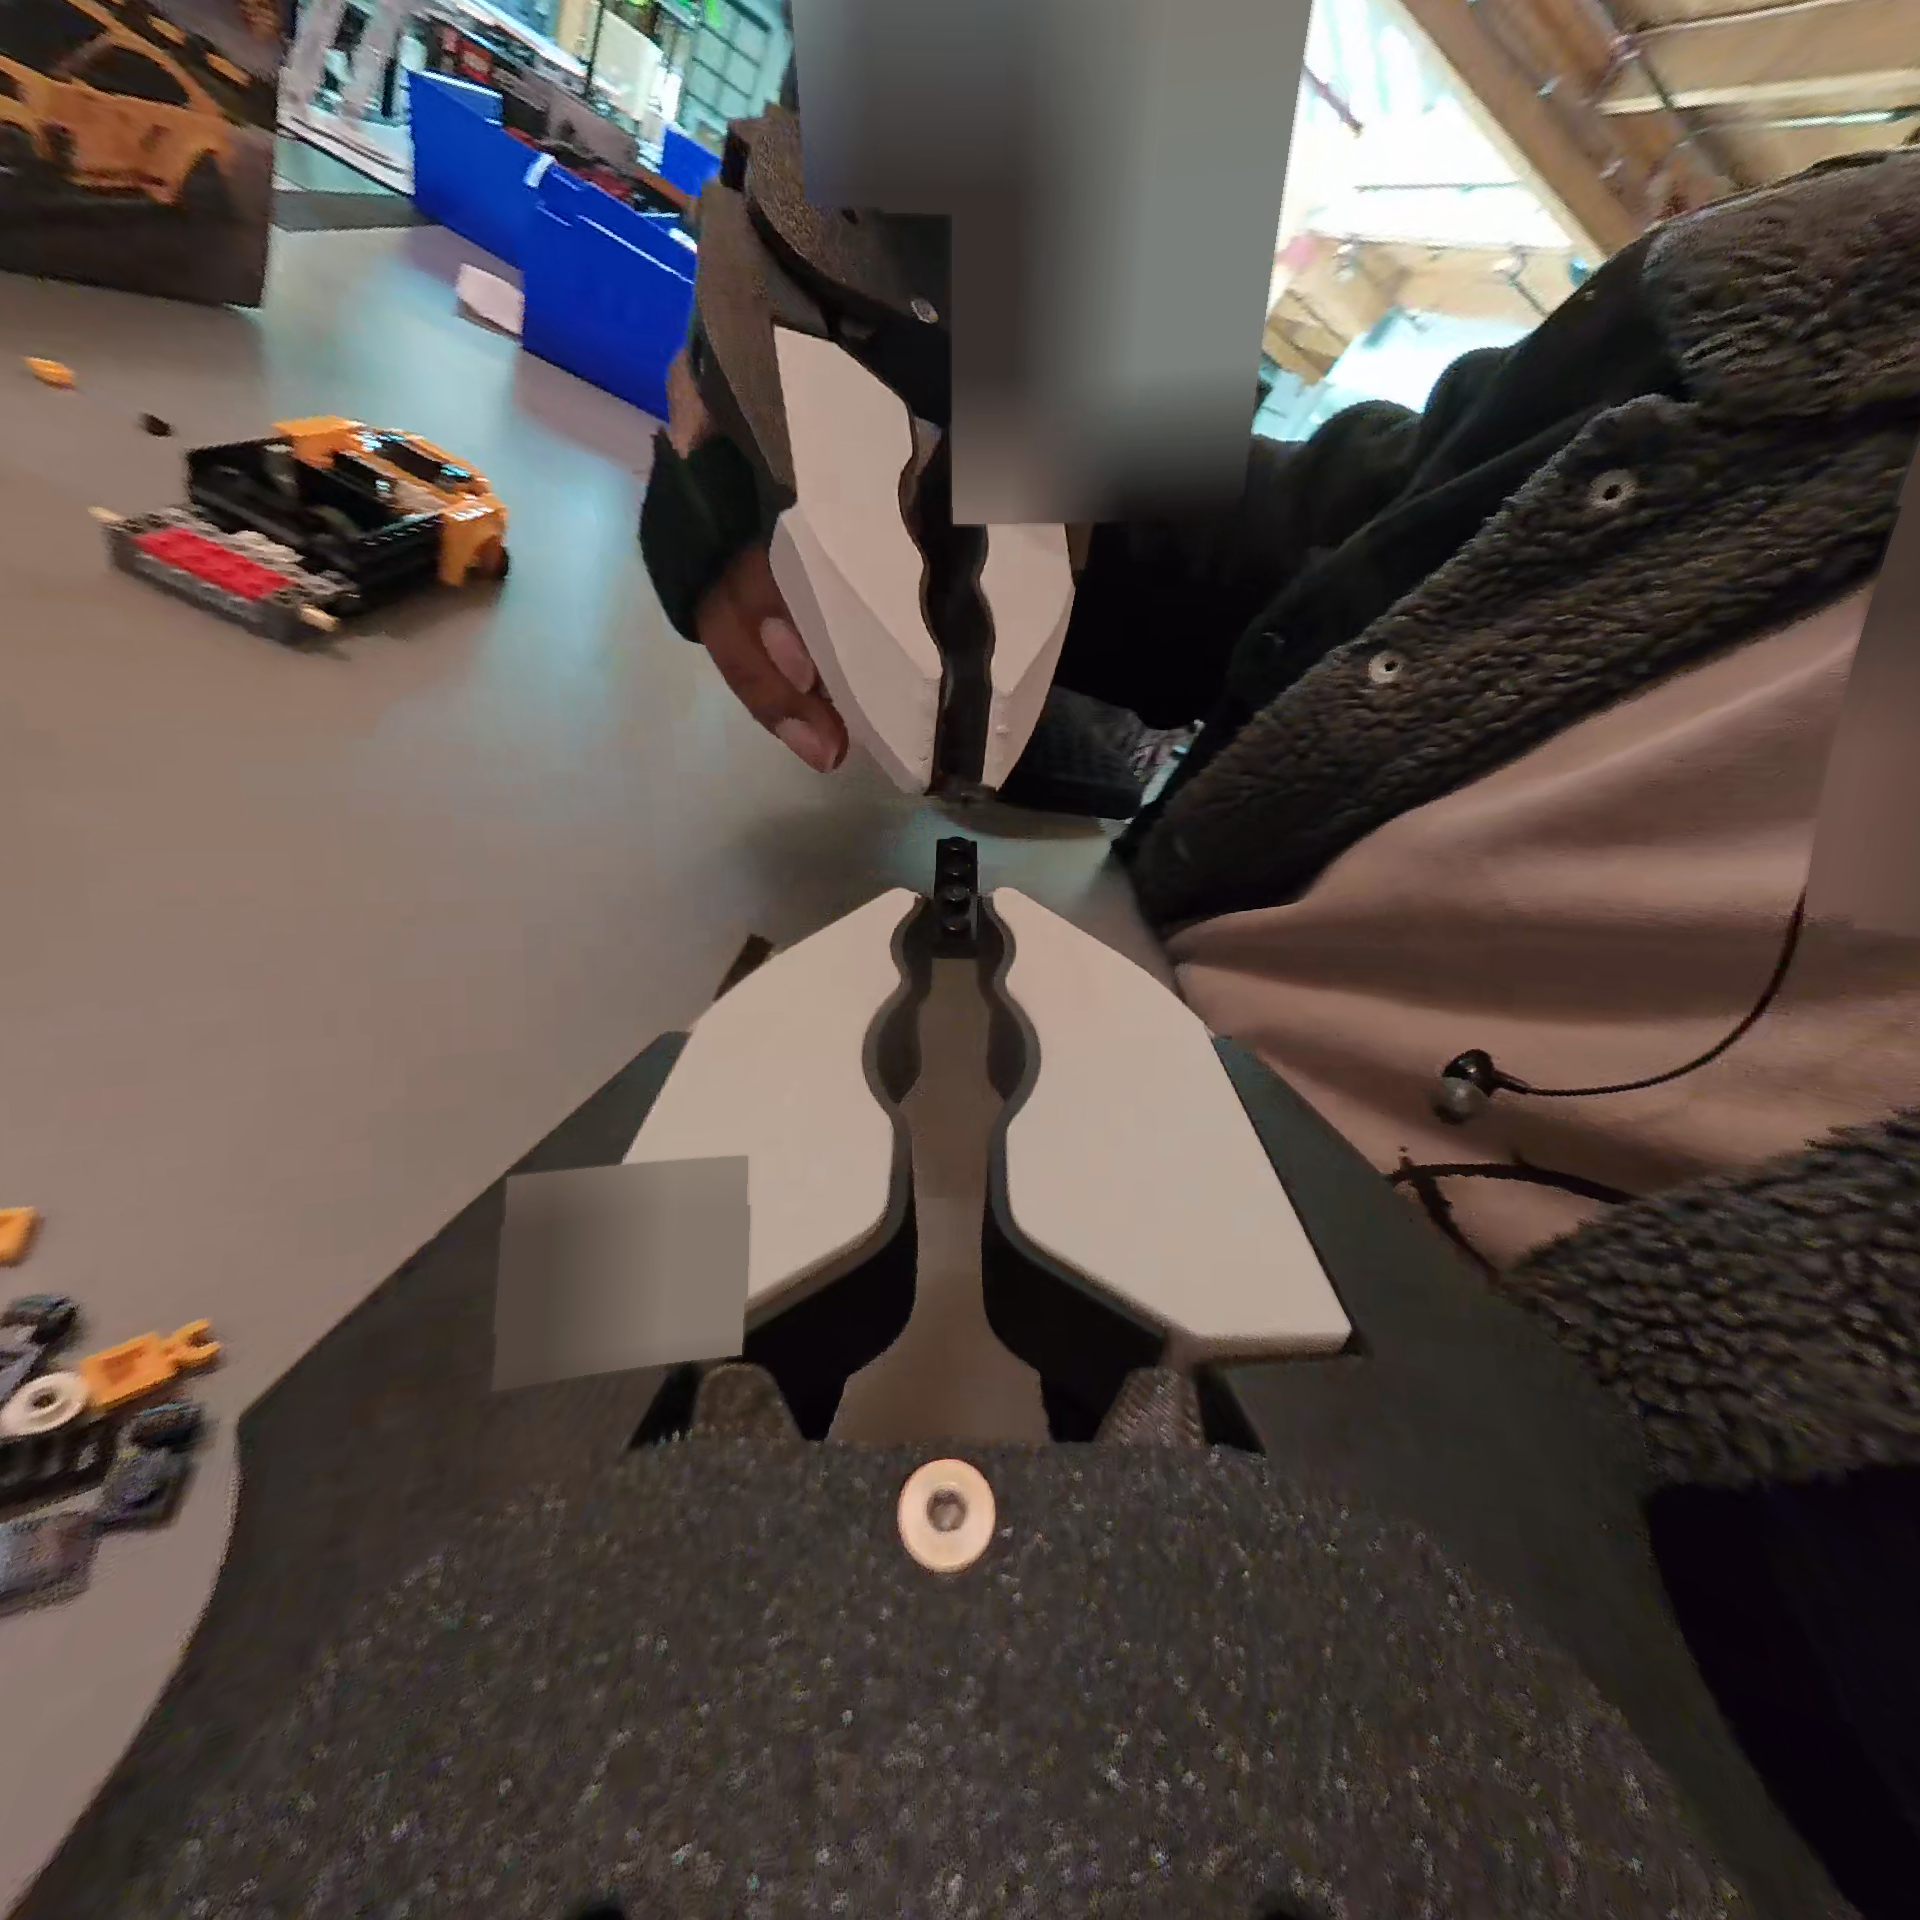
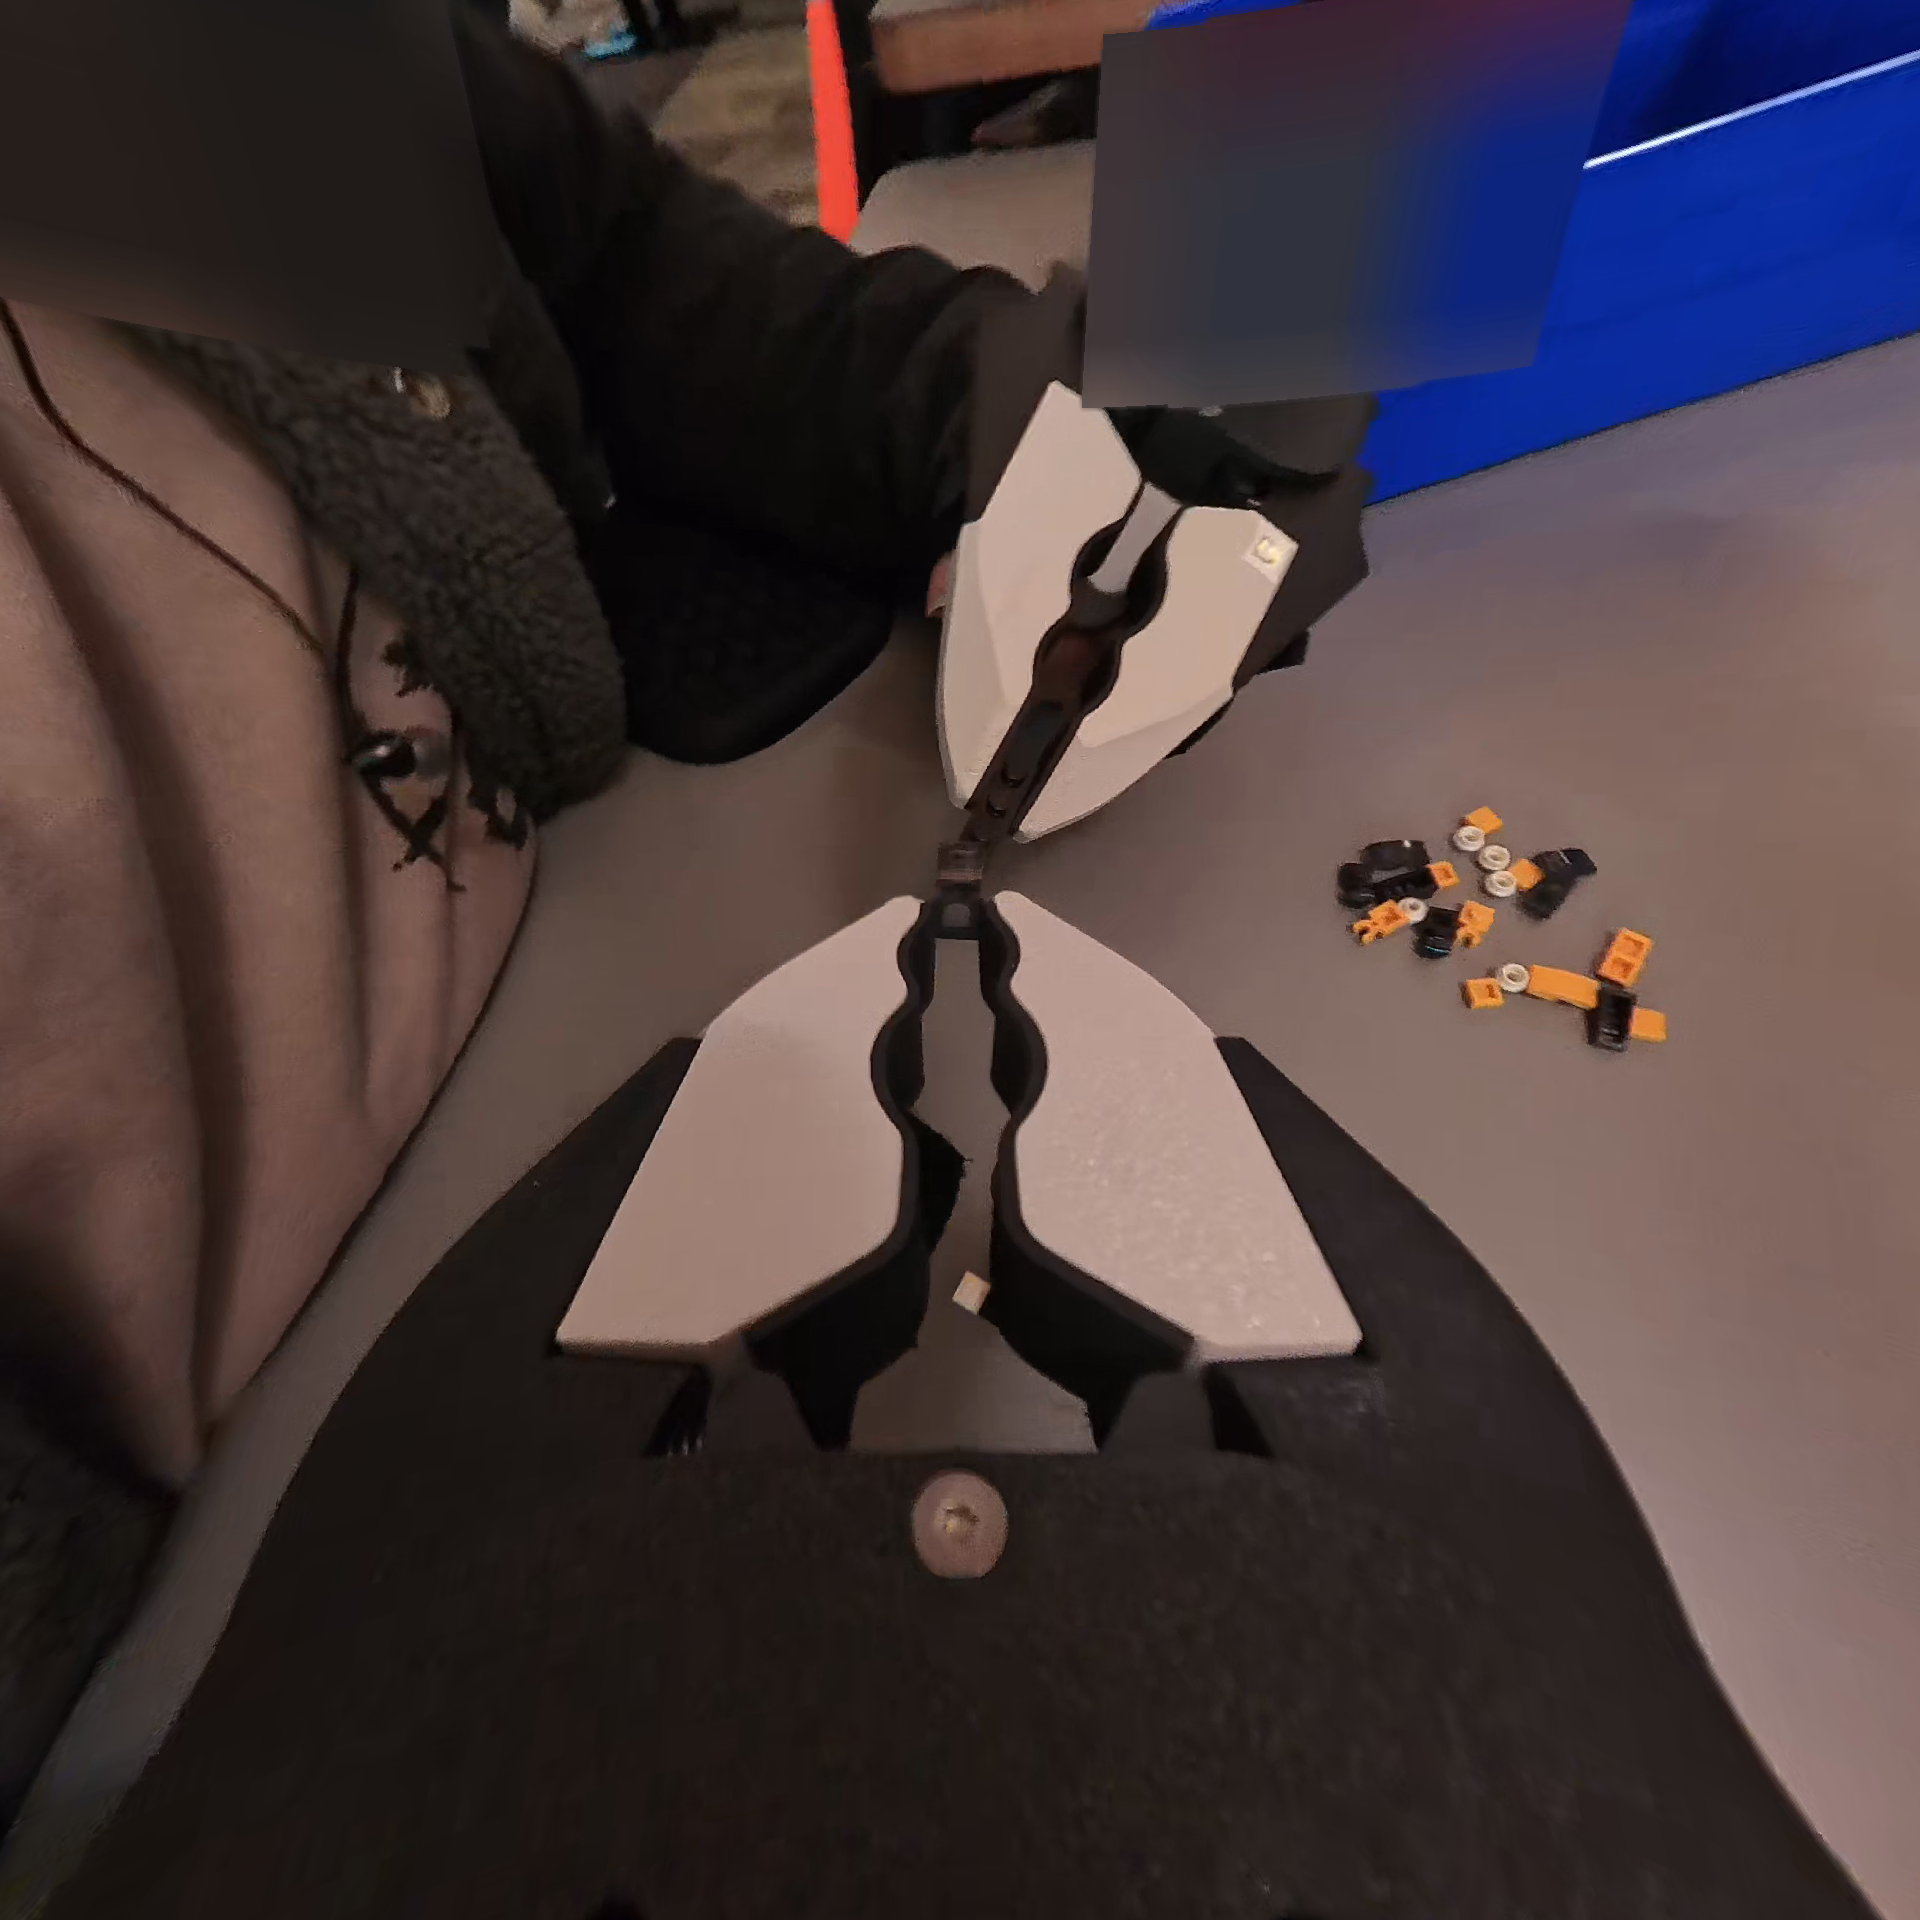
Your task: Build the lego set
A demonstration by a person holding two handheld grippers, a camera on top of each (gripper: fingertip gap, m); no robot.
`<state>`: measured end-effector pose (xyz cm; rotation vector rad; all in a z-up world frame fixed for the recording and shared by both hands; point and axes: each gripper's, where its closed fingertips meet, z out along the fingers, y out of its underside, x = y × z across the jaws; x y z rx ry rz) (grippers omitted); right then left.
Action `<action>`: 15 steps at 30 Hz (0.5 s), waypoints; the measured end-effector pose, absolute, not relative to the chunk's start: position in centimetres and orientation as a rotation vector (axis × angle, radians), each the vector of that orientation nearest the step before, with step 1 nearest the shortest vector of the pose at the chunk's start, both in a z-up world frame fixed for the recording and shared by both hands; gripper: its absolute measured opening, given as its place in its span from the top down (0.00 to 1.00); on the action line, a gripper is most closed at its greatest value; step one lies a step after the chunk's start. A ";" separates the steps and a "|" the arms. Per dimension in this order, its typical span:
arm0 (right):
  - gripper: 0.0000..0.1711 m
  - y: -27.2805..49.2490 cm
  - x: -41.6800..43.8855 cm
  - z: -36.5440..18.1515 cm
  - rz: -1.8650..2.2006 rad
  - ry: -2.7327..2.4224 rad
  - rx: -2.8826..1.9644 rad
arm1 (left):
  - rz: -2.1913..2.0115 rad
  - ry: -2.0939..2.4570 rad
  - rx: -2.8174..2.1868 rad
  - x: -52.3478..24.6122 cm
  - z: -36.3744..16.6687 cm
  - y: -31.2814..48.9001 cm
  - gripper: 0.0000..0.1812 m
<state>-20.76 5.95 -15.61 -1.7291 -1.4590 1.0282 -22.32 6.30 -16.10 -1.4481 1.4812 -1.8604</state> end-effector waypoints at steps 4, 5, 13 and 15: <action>0.95 5.2 -21.1 -15.7 0.990 -1.600 -1.714 | -1.926 1.508 -1.433 -22.5 -16.0 5.5 0.96; 0.95 5.0 -21.2 -15.9 0.976 -1.636 -1.714 | -1.926 1.516 -1.434 -22.5 -16.0 5.4 0.96; 0.95 4.4 -20.7 -18.4 0.710 -2.001 -1.674 | -1.855 1.664 -1.465 -22.6 -18.0 4.2 0.96; 0.95 4.0 -20.8 -18.9 0.640 -2.107 -1.623 | -1.804 1.715 -1.481 -22.6 -18.9 4.0 0.96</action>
